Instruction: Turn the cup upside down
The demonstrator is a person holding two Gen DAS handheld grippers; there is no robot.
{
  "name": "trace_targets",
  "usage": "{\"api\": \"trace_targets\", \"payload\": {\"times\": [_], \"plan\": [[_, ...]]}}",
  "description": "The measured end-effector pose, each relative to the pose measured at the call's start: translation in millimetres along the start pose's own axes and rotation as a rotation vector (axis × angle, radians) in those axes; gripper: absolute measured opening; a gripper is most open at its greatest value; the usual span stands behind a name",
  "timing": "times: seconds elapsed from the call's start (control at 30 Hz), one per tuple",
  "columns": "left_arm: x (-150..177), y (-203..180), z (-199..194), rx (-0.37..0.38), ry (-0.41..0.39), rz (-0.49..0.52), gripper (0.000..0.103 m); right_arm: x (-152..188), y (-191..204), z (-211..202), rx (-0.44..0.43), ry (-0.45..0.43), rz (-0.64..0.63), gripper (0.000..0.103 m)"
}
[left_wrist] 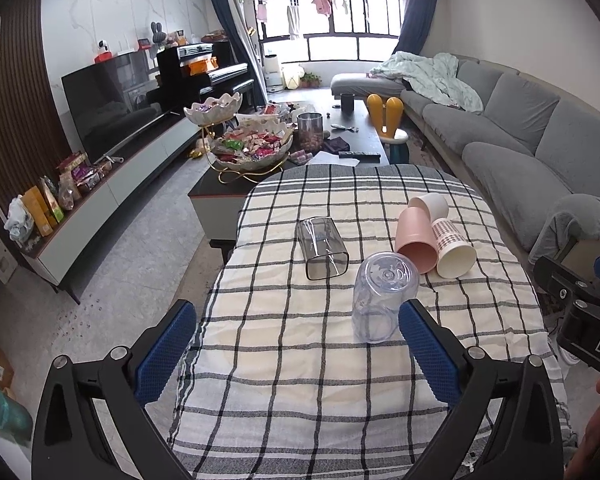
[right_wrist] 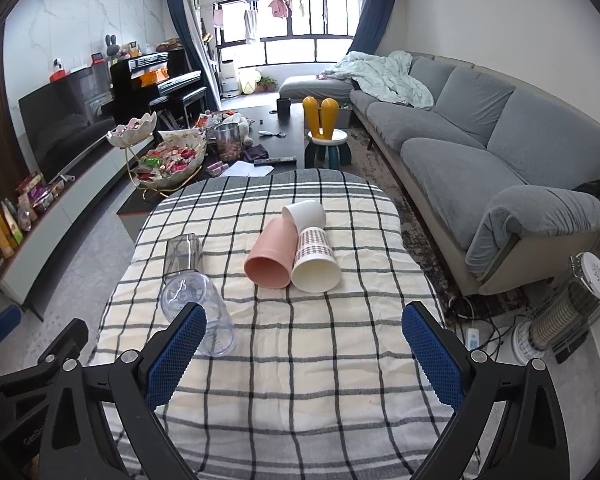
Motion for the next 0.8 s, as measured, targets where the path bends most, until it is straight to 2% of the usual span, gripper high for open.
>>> {"api": "trace_targets", "payload": {"times": [0.5,0.8], "plan": [[1,-2,2,0.031,0.016,-0.015,0.103,1,-1,1,0.001,0.0,0.0,0.099],[4,-3,10,0.045,0.053,-0.022,0.103,0,5,-2,-0.006,0.015,0.011,0.099]]}}
Point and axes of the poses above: each gripper's, at about its wrist camera, not at the fingertips, and z roughly the way its jaws point, y to its left, x to its underside, the point moved 5 cm from there along z, roughly the way its jaws point, and after that the axes turned 7 degrees about y, right-handed, at the moved point
